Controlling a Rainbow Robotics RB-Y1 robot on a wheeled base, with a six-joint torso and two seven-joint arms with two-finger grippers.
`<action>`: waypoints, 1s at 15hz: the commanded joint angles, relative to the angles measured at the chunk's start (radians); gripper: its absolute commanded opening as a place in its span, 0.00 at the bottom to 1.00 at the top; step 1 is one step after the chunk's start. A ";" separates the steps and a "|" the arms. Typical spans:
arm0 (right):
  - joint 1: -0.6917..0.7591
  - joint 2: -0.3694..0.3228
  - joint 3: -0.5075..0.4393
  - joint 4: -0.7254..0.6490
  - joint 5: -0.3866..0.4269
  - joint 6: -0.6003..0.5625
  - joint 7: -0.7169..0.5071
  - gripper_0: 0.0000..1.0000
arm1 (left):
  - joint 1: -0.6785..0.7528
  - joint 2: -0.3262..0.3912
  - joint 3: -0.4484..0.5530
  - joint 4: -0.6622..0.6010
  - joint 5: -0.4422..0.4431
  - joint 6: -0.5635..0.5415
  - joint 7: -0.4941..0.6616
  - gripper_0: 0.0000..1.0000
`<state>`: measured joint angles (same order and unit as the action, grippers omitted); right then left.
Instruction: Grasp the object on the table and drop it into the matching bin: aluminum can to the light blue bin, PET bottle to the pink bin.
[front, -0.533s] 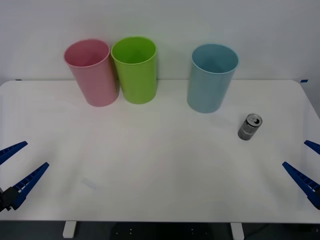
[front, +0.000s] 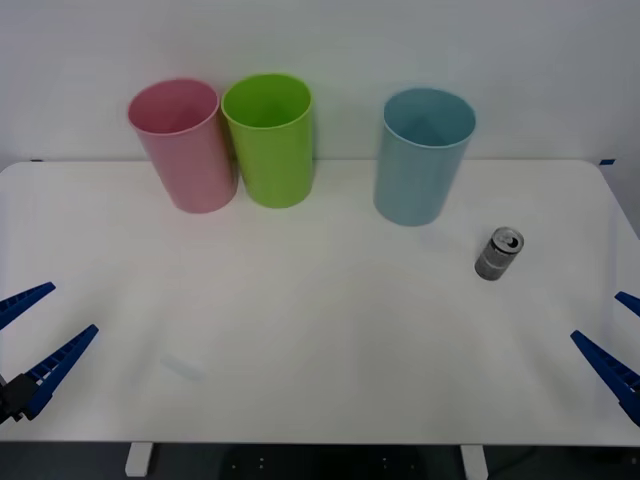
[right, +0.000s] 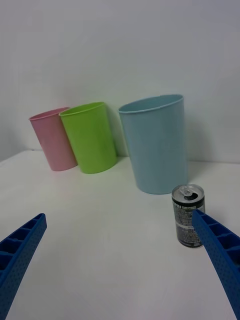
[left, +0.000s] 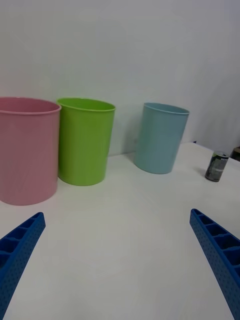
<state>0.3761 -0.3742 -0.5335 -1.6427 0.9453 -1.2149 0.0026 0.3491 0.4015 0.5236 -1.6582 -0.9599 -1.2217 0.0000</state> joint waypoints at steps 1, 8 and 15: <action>0.003 -0.002 0.006 0.006 0.012 0.020 0.010 1.00 | 0.000 0.000 0.000 0.000 0.000 0.000 0.000 1.00; 0.004 -0.009 0.079 0.064 0.018 0.161 0.185 1.00 | 0.000 0.000 0.000 0.000 0.000 0.000 0.000 1.00; -0.062 -0.009 0.164 0.178 0.007 0.276 0.293 1.00 | 0.000 0.000 0.000 0.000 0.000 0.000 0.000 1.00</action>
<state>0.3313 -0.3833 -0.3763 -1.4882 0.9528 -0.9399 0.2925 0.3491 0.4014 0.5236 -1.6581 -0.9599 -1.2217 0.0000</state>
